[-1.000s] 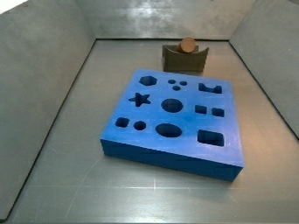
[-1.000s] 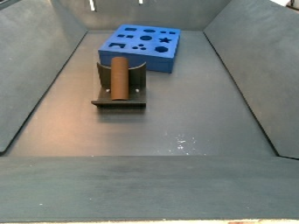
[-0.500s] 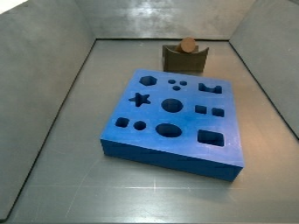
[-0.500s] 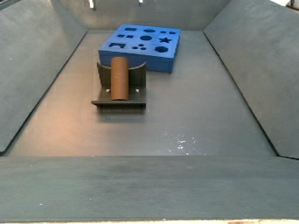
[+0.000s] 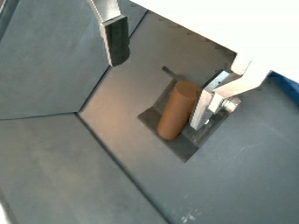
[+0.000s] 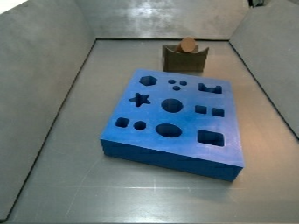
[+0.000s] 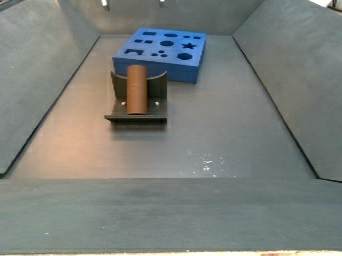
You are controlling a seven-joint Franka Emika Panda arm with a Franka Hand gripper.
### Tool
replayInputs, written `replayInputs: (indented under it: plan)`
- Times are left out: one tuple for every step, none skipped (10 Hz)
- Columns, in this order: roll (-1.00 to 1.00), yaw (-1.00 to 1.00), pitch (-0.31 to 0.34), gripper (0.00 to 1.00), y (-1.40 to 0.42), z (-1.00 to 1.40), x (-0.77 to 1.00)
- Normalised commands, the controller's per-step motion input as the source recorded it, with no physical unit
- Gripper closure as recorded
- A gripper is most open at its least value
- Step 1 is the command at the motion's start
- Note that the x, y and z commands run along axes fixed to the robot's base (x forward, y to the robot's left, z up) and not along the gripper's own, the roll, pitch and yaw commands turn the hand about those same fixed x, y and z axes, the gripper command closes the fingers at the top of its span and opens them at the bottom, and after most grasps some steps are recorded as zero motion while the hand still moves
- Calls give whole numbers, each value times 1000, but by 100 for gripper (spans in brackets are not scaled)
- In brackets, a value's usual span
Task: Pick up the round object. Move up. Place the round object on the fixture. Regrasp the round object. Move to above the board. Insert the round object.
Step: Regrasp the round object.
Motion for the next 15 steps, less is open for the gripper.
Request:
replayInputs:
  plan:
    - [1000,112,187,0,-43,-19,81]
    - [992,101,218,0,-42,-17,84]
    - [726,126,209,0,-47,-16,89]
    - [532,148,194,0,-44,-19,87]
    - [382,169,170,0,-38,-13,82]
    - [370,246,68,0,74,-1000,32]
    - [347,249,36,0,74,-1000,35]
    - [304,227,-22,0,66,-1000,46]
    - [222,190,-85,0,61,-1000,57]
    - [172,160,-134,0,59,-1000,65]
    - [137,114,-192,0,56,-1000,75]
    - [124,77,-219,0,52,-1000,80]
    - [113,51,-225,0,50,-1000,84]
    - [113,-7,-218,0,46,-1000,94]
    - [112,-30,-202,0,42,-1000,100]
